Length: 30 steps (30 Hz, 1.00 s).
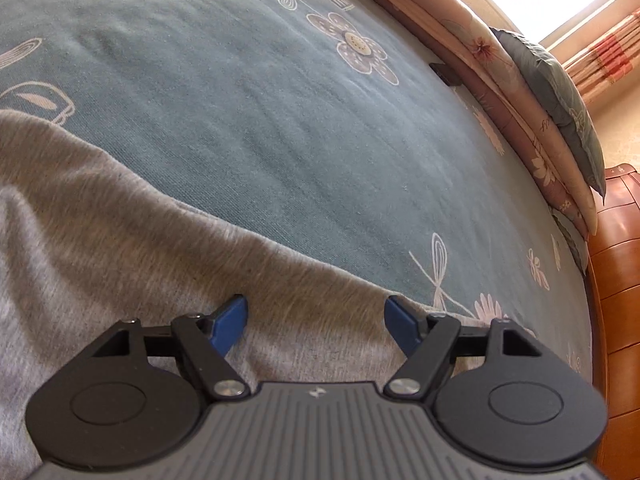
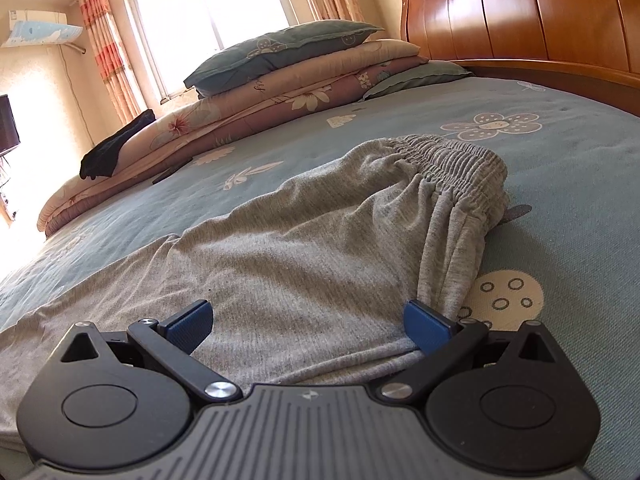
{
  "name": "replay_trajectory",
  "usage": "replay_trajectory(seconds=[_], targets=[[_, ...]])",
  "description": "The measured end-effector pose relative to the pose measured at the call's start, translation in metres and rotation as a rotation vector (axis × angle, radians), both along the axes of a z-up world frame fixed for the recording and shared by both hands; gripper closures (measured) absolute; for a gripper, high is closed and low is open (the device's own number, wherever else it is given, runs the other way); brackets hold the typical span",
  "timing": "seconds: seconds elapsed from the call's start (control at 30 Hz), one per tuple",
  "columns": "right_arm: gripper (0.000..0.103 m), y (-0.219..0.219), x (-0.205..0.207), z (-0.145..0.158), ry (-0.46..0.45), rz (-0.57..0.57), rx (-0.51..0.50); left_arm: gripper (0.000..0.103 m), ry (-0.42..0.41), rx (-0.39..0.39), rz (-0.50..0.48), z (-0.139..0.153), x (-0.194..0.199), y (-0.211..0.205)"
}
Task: Fold clothes
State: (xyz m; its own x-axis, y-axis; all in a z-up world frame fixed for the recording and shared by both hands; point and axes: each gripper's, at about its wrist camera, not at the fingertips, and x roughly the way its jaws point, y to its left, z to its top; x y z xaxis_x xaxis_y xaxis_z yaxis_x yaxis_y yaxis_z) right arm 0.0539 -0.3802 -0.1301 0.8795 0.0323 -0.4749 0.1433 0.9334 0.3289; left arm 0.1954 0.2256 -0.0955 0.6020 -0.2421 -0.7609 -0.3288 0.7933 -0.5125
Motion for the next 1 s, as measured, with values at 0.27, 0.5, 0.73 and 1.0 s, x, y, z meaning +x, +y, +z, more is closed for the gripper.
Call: replay_trajectory(seconds=[0.27, 0.5, 0.73, 1.0], targets=[[0.000, 0.001, -0.002, 0.000, -0.003, -0.002, 0.000, 0.026, -0.029, 0.022, -0.064, 0.033, 0.000, -0.018], [0.000, 0.025, -0.005, 0.028, 0.033, -0.017, -0.042, 0.024, -0.024, 0.010, -0.306, 0.043, -0.061, -0.085], [0.000, 0.114, -0.003, 0.032, 0.051, 0.225, -0.301, 0.024, 0.037, 0.071, -0.383, 0.013, -0.065, -0.119], [0.000, 0.138, -0.017, 0.007, 0.102, 0.270, -0.374, 0.005, 0.024, 0.010, -0.394, 0.004, -0.059, -0.117]])
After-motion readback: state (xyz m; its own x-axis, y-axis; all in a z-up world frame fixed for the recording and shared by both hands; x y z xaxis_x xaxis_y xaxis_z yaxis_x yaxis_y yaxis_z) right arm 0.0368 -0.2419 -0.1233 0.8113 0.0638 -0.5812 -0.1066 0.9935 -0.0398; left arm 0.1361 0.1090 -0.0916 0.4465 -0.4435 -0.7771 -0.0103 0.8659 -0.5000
